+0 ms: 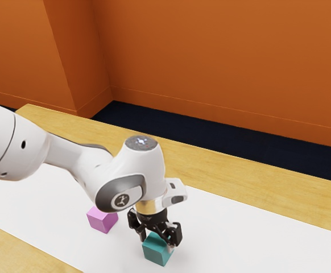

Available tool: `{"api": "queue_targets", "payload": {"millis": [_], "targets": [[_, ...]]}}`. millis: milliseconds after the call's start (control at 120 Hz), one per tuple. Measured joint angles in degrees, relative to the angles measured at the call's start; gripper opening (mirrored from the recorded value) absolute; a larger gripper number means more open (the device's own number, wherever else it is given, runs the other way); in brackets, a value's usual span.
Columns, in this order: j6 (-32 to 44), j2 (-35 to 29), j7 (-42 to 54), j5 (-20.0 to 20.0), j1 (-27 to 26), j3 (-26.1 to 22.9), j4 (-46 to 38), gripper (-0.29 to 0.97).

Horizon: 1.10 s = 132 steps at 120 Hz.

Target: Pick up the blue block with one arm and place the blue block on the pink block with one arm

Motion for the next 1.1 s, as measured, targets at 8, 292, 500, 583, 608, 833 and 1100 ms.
{"api": "queue_targets", "payload": {"millis": [8, 292, 500, 583, 608, 833, 1100], "targets": [[0.1, 0.1, 0.0, 0.1, 0.0, 0.0, 0.0, 0.6], [3.3, 1.1, 0.1, 0.7, 0.1, -0.1, -0.1, 0.55], [4.1, 1.0, 0.2, 0.8, 0.0, -0.1, -1.4, 0.49], [4.3, 1.0, 0.2, 0.8, 0.0, -0.1, -1.5, 0.44], [4.3, 1.0, 0.2, 0.8, -0.1, -0.1, -1.5, 0.42], [4.3, 0.8, 0.0, 1.0, 0.1, -0.1, -1.4, 0.38], [1.3, -6.2, 0.0, 1.9, 2.1, 1.1, -1.2, 0.36]]}}
